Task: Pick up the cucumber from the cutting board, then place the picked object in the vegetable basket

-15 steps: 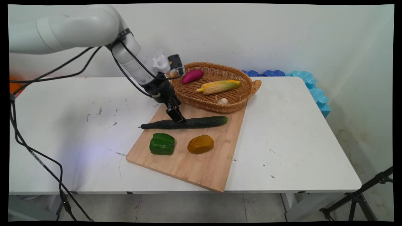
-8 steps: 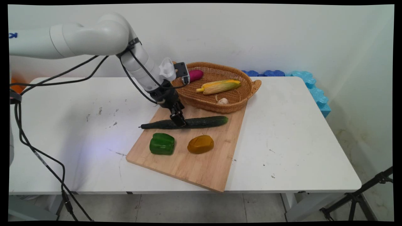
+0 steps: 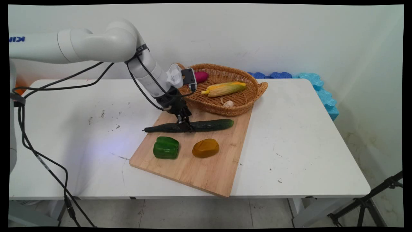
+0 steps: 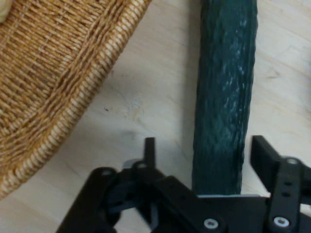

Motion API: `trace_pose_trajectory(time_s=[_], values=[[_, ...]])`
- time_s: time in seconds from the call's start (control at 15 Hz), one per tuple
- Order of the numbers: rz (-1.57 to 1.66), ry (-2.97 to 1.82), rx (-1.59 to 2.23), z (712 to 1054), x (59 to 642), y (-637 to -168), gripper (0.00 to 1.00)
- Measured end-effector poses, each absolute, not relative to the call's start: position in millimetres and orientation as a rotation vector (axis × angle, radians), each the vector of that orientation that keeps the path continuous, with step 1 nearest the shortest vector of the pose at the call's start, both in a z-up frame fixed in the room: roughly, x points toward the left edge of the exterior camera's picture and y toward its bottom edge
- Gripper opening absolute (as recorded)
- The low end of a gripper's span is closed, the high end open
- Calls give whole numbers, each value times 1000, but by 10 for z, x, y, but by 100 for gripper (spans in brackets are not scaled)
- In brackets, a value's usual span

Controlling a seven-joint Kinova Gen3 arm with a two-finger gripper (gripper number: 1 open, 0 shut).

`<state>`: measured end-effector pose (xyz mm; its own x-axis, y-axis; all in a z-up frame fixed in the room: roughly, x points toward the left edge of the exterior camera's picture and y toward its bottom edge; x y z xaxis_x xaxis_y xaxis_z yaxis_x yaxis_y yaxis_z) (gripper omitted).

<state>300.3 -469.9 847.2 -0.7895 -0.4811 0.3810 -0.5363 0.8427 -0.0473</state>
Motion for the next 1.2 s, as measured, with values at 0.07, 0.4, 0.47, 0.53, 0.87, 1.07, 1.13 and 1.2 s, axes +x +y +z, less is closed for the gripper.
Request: trace_pose_trajectory(time_s=[0.07,0.4,0.47,0.53,0.87,1.07,1.13,1.2], values=[[220,-2667,756,8464,2997,-4699,0],[229,-2677,733,8437,2980,-4684,0],[231,-2680,725,8435,2978,-4677,0],[232,-2681,719,8436,2976,-4670,0],[242,-2679,685,8536,2973,-4575,0],[251,-2664,676,8702,2997,-4483,0],[255,-2655,675,8783,3010,-4448,0],[255,-2643,678,8887,3025,-4405,0]])
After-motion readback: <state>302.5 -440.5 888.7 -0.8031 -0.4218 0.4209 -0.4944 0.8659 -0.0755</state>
